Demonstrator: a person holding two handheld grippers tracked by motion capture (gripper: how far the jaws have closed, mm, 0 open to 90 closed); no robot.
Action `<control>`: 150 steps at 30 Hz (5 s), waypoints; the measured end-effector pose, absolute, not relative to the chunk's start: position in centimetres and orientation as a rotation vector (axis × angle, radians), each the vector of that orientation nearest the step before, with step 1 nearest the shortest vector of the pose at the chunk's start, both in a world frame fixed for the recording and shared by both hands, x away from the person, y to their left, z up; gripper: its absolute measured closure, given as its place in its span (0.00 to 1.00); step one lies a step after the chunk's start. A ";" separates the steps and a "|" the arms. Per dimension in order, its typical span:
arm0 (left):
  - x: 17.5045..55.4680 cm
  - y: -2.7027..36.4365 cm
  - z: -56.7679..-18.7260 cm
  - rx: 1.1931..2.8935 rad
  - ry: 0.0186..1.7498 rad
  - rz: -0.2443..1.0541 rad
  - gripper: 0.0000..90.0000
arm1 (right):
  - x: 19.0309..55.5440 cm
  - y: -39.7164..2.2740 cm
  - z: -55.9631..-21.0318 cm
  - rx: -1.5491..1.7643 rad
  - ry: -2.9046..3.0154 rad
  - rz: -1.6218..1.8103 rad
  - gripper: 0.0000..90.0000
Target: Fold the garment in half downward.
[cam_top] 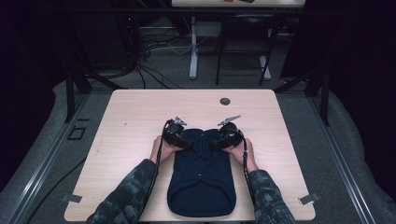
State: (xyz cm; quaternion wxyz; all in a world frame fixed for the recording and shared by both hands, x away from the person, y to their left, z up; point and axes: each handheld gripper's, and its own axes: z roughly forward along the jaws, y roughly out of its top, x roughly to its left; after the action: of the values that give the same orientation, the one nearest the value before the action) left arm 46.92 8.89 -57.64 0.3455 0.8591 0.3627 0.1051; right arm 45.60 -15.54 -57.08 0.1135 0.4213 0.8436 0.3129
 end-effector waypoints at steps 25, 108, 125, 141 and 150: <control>45.7 8.5 -57.1 2.273 0.840 0.274 0.69 | 44.3 -15.4 -57.1 1.193 2.460 0.947 0.70; 38.3 8.0 -50.5 2.205 0.385 0.743 0.77 | 37.6 -18.3 -51.2 1.058 2.256 1.194 0.65; 38.8 8.6 -50.6 2.284 0.458 0.553 0.59 | 35.6 -17.1 -50.7 0.821 2.087 1.167 0.80; 37.1 8.2 -49.7 2.233 0.336 0.732 0.76 | 35.8 -18.8 -50.9 0.888 2.229 1.199 0.71; 37.0 7.7 -50.3 2.319 0.411 0.566 0.49 | 35.0 -19.2 -51.4 0.841 2.224 1.191 0.75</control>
State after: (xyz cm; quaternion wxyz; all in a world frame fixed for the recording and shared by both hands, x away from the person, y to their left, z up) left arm 37.05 7.66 -50.28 0.3519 0.8962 0.1589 0.2187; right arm 34.99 -19.18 -51.39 0.2387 0.3071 0.8122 0.4349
